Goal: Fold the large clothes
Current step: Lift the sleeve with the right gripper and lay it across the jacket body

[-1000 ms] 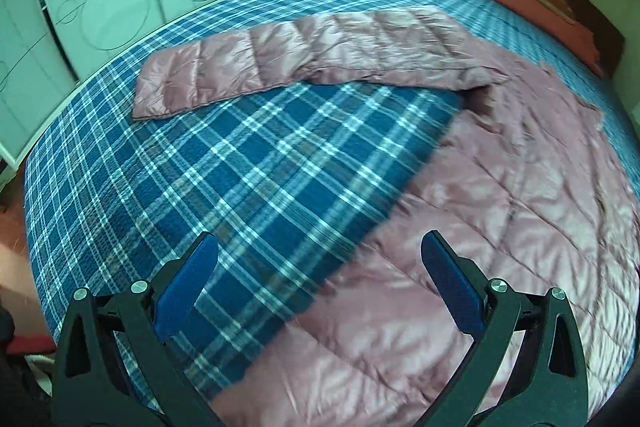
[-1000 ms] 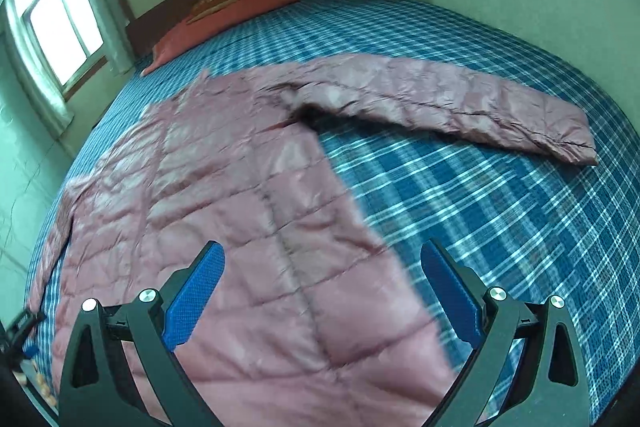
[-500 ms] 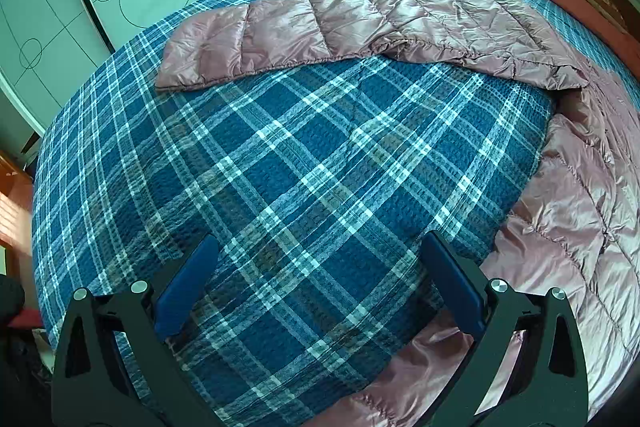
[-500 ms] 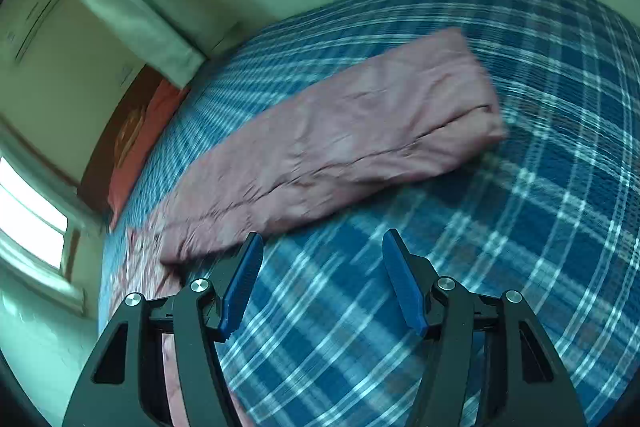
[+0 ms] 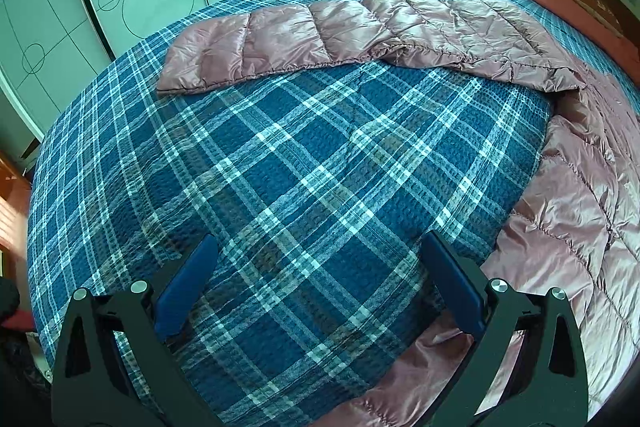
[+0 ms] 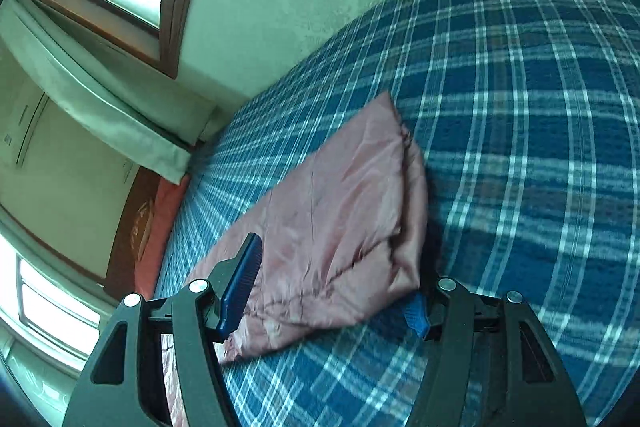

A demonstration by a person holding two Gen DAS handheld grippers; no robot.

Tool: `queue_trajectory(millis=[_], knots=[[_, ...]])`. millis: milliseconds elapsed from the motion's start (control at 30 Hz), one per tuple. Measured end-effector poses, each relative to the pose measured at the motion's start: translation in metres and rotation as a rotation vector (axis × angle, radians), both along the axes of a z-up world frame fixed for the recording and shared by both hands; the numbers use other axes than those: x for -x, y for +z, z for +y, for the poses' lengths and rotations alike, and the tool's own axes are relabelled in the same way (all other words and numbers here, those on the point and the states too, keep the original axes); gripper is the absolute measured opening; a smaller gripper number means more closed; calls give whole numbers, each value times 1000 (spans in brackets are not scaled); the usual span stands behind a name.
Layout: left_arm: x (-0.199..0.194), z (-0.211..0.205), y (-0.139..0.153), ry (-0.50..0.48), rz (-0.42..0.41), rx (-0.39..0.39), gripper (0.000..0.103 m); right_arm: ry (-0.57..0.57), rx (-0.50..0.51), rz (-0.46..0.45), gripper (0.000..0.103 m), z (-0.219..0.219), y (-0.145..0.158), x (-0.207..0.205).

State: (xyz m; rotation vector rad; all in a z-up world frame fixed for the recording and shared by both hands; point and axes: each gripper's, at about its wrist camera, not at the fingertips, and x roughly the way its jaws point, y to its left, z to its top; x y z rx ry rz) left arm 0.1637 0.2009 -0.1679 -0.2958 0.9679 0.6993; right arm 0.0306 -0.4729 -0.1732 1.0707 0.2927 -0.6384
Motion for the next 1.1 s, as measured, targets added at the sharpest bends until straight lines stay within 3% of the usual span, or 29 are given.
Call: queue_trajectory(millis=[100, 133, 367, 633, 833, 1100], knots=[[0, 0, 0, 0, 1, 4, 101, 33, 7, 53, 22, -11, 3, -17], [0, 0, 0, -1, 1, 2, 101, 47, 14, 64, 17, -13, 7, -24], [-1, -1, -4, -22, 5, -3, 101, 190, 189, 52, 13, 25, 64, -74], [-3, 0, -3, -23, -8, -5, 101, 487, 337, 44, 13, 146, 105, -188], [0, 0, -3, -23, -8, -5, 101, 705, 406, 72, 13, 253, 102, -265], [0, 2, -4, -27, -18, -2, 101, 924, 434, 142, 13, 377, 76, -321]])
